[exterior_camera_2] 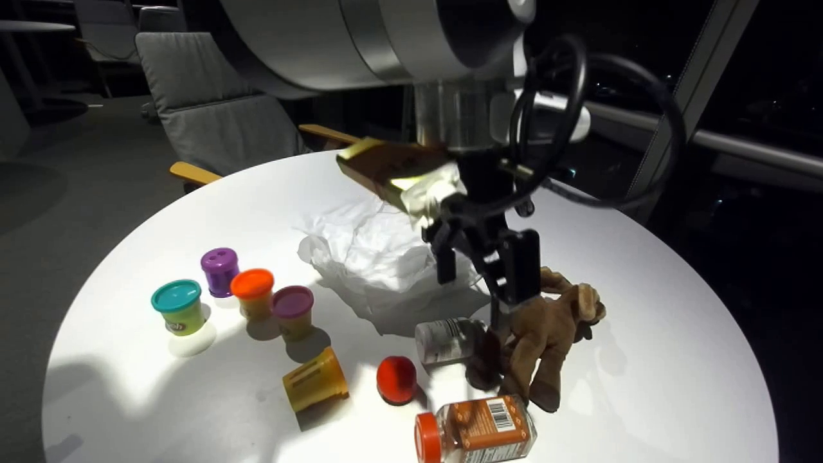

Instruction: Pick up all the objects from the plastic and put them on the table

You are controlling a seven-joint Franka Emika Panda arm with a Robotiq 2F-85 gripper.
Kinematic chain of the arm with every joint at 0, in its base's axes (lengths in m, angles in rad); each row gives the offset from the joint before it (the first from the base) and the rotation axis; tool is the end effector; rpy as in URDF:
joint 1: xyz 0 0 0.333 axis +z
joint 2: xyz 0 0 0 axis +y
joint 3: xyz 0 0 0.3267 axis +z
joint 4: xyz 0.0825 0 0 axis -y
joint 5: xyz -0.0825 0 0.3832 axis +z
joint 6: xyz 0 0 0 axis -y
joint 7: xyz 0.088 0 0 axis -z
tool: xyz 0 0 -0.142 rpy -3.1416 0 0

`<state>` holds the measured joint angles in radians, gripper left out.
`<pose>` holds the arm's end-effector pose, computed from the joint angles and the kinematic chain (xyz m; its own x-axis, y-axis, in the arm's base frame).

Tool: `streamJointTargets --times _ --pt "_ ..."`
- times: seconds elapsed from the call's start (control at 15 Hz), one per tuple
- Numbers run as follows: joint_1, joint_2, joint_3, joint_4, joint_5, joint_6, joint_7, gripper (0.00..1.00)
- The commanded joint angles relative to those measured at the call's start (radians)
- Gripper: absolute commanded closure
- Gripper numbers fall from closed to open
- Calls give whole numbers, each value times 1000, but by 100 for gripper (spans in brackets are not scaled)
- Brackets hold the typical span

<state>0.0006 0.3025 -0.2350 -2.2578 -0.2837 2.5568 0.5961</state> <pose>0.5283 -0.1308 0.2078 0.8364 -0.5391 0.0994 -0.5475 -0.8124 0.2005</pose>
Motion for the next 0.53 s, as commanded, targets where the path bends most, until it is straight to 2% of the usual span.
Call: streamJointTargets --times 0.0,0.07,0.13,0.27,0.47 --pt "-6 -227 77 -76 82 -79 -199 0" --pt "-13 -275 107 -75 141 -118 -268 0" --pt "-10 -151 80 -28 70 -70 -153 0" --pt "-17 -233 115 -41 114 -116 -218 0" --pt "-22 -263 121 -65 116 -122 -234 0"
